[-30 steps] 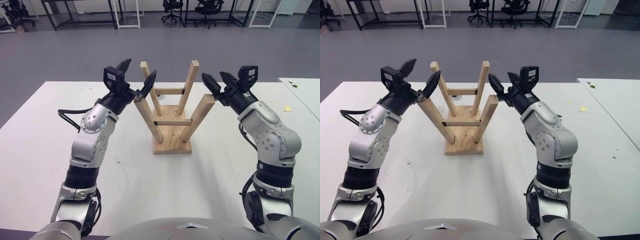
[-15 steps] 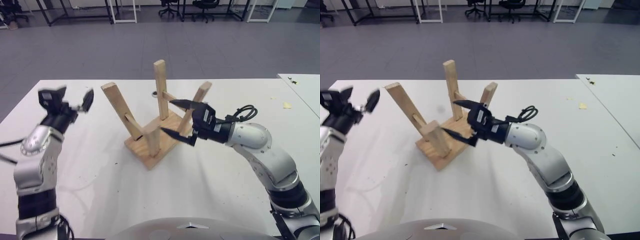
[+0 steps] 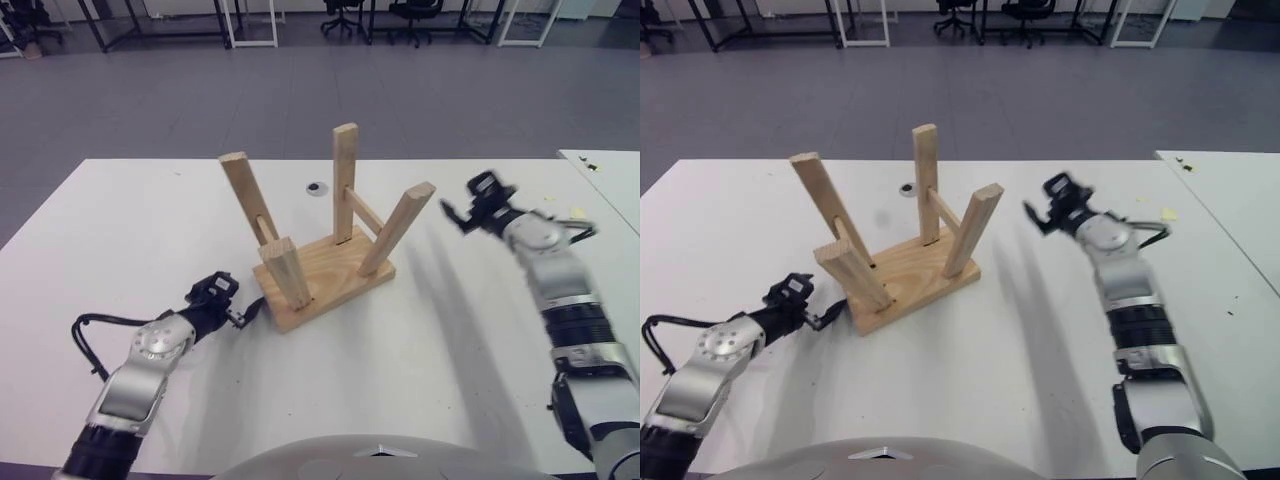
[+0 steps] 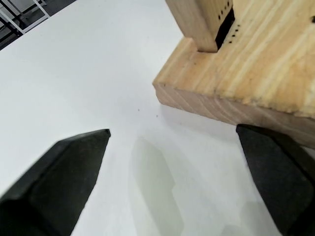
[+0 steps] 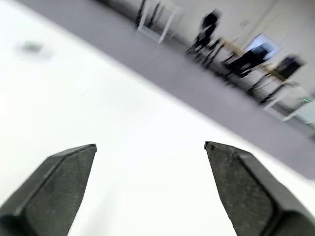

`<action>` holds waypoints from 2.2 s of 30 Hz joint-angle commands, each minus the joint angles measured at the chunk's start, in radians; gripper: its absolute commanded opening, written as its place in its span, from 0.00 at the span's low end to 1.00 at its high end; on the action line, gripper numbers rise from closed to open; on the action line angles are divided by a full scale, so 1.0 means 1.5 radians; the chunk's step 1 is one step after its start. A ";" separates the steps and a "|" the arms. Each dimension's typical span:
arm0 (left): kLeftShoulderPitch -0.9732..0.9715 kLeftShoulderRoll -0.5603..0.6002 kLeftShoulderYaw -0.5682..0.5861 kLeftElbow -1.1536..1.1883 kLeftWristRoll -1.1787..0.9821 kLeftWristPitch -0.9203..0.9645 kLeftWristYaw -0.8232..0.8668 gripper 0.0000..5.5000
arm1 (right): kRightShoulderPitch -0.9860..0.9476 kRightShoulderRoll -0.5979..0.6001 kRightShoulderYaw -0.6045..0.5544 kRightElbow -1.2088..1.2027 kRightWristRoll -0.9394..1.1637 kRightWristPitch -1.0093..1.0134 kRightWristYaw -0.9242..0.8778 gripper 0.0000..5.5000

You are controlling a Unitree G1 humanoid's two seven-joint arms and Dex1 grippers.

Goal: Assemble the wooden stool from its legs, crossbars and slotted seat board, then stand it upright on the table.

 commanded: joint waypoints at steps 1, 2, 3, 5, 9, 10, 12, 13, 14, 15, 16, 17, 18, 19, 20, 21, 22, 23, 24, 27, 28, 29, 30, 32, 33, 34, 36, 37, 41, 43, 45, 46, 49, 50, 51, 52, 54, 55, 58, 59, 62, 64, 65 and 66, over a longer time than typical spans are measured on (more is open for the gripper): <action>-0.048 -0.024 -0.069 0.125 0.079 0.014 0.017 0.85 | -0.011 0.055 0.087 0.234 -0.064 -0.175 0.092 0.75; -0.075 -0.036 -0.076 0.159 0.083 -0.001 0.019 0.85 | 0.002 0.049 0.092 0.235 -0.064 -0.197 0.119 0.75; -0.107 -0.055 -0.080 0.203 0.083 -0.024 0.020 0.85 | 0.022 0.039 0.090 0.220 -0.055 -0.211 0.144 0.75; -0.135 -0.085 -0.075 0.254 0.086 -0.057 0.039 0.85 | 0.051 0.024 0.063 0.209 -0.043 -0.229 0.123 0.75; -0.018 -0.071 -0.033 0.153 0.074 -0.058 0.062 0.85 | 0.132 0.011 -0.003 0.095 -0.023 -0.207 0.049 0.75; 0.018 -0.068 -0.020 0.122 0.066 -0.055 0.060 0.85 | 0.158 0.014 -0.009 0.056 -0.018 -0.189 0.046 0.75; 0.052 -0.072 -0.014 0.103 0.060 -0.050 0.053 0.85 | 0.205 0.020 -0.006 -0.011 -0.016 -0.159 0.044 0.75; 0.054 -0.078 -0.017 0.106 0.061 -0.049 0.052 0.85 | 0.218 0.027 -0.001 -0.037 -0.014 -0.147 0.049 0.75; 0.052 -0.085 -0.021 0.104 0.060 -0.041 0.050 0.85 | 0.225 0.033 0.007 -0.060 -0.009 -0.135 0.059 0.75; 0.052 -0.094 -0.029 0.086 0.053 -0.024 0.044 0.85 | 0.228 0.040 0.019 -0.092 0.001 -0.120 0.079 0.75; 0.051 -0.102 -0.036 0.070 0.047 -0.011 0.040 0.85 | 0.229 0.045 0.027 -0.122 0.013 -0.103 0.097 0.75; 0.048 -0.110 -0.042 0.060 0.044 -0.002 0.039 0.85 | 0.230 0.049 0.033 -0.148 0.026 -0.086 0.113 0.75; 0.044 -0.122 -0.052 0.050 0.042 0.011 0.039 0.85 | 0.235 0.050 0.039 -0.186 0.047 -0.057 0.138 0.75; 0.041 -0.134 -0.059 0.038 0.036 0.025 0.040 0.85 | 0.241 0.048 0.044 -0.219 0.065 -0.033 0.157 0.75; 0.042 -0.148 -0.069 0.010 0.017 0.054 0.035 0.85 | 0.247 0.044 0.047 -0.256 0.077 -0.011 0.171 0.75; 0.041 -0.153 -0.082 -0.028 -0.002 0.085 0.022 0.85 | 0.256 0.037 0.047 -0.299 0.091 0.012 0.180 0.75; 0.036 -0.157 -0.080 -0.072 -0.027 0.122 0.015 0.85 | 0.264 0.027 0.042 -0.344 0.106 0.039 0.186 0.75; 0.030 -0.158 -0.071 -0.111 -0.050 0.157 0.011 0.85 | 0.272 0.017 0.036 -0.384 0.121 0.067 0.193 0.75; 0.021 -0.151 -0.054 -0.152 -0.072 0.194 0.007 0.85 | 0.286 0.000 0.030 -0.430 0.140 0.104 0.205 0.75; 0.014 -0.129 0.014 -0.277 -0.161 0.301 -0.015 0.85 | 0.326 -0.062 0.003 -0.564 0.203 0.223 0.242 0.75; 0.018 -0.123 0.031 -0.311 -0.187 0.329 -0.023 0.85 | 0.333 -0.079 -0.010 -0.596 0.218 0.251 0.249 0.75; 0.023 -0.117 0.044 -0.338 -0.206 0.352 -0.029 0.85 | 0.338 -0.092 -0.023 -0.619 0.231 0.273 0.254 0.75; 0.030 -0.104 0.057 -0.368 -0.225 0.378 -0.037 0.85 | 0.341 -0.106 -0.044 -0.647 0.249 0.302 0.257 0.75; 0.040 -0.086 0.078 -0.407 -0.254 0.417 -0.045 0.85 | 0.345 -0.126 -0.084 -0.692 0.286 0.354 0.257 0.75; 0.043 -0.077 0.091 -0.424 -0.265 0.435 -0.047 0.85 | 0.345 -0.135 -0.106 -0.715 0.307 0.379 0.256 0.75; 0.045 -0.072 0.103 -0.437 -0.276 0.449 -0.047 0.85 | 0.344 -0.143 -0.124 -0.734 0.325 0.401 0.256 0.75; 0.048 -0.055 0.125 -0.460 -0.292 0.469 -0.053 0.85 | 0.341 -0.161 -0.167 -0.766 0.363 0.441 0.257 0.75; 0.047 -0.043 0.136 -0.468 -0.295 0.473 -0.058 0.85 | 0.338 -0.171 -0.185 -0.777 0.375 0.458 0.258 0.75; 0.039 -0.011 0.160 -0.477 -0.301 0.474 -0.067 0.85 | 0.312 -0.197 -0.239 -0.793 0.425 0.505 0.260 0.75; 0.035 -0.002 0.179 -0.483 -0.313 0.477 -0.067 0.85 | 0.312 -0.209 -0.248 -0.798 0.435 0.512 0.258 0.75; 0.035 0.009 0.193 -0.487 -0.322 0.480 -0.071 0.85 | 0.319 -0.218 -0.249 -0.803 0.438 0.514 0.257 0.75; 0.038 0.017 0.197 -0.486 -0.324 0.479 -0.075 0.85 | 0.324 -0.222 -0.246 -0.805 0.435 0.514 0.257 0.75; 0.074 0.074 0.206 -0.477 -0.310 0.461 -0.111 0.85 | 0.355 -0.268 -0.236 -0.799 0.397 0.498 0.274 0.75; 0.093 0.108 0.206 -0.463 -0.288 0.443 -0.127 0.85 | 0.368 -0.287 -0.236 -0.795 0.383 0.490 0.282 0.75; 0.115 0.172 0.182 -0.419 -0.220 0.393 -0.138 0.85 | 0.387 -0.313 -0.239 -0.786 0.366 0.473 0.300 0.75; 0.129 0.221 0.166 -0.372 -0.170 0.340 -0.157 0.85 | 0.403 -0.343 -0.231 -0.773 0.340 0.445 0.322 0.75; 0.128 0.273 0.147 -0.308 -0.134 0.257 -0.211 0.85 | 0.394 -0.378 -0.210 -0.743 0.323 0.407 0.364 0.75; 0.123 0.285 0.138 -0.289 -0.135 0.221 -0.246 0.85 | 0.378 -0.385 -0.194 -0.728 0.322 0.391 0.383 0.75; 0.076 0.253 0.099 -0.244 -0.177 0.134 -0.332 0.85 | 0.294 -0.361 -0.113 -0.664 0.312 0.339 0.427 0.75; 0.057 0.235 0.081 -0.228 -0.184 0.116 -0.346 0.85 | 0.269 -0.347 -0.087 -0.640 0.306 0.325 0.434 0.75; -0.007 0.190 0.012 -0.174 -0.175 0.072 -0.378 0.86 | 0.228 -0.301 -0.019 -0.576 0.290 0.285 0.458 0.71; -0.057 0.166 -0.011 -0.138 -0.168 0.050 -0.389 0.86 | 0.228 -0.293 0.008 -0.562 0.277 0.264 0.468 0.63; -0.073 0.159 -0.015 -0.129 -0.169 0.045 -0.394 0.83 | 0.229 -0.289 0.015 -0.559 0.272 0.257 0.470 0.59; -0.081 0.157 -0.016 -0.124 -0.170 0.039 -0.398 0.79 | 0.226 -0.283 0.019 -0.555 0.268 0.250 0.468 0.55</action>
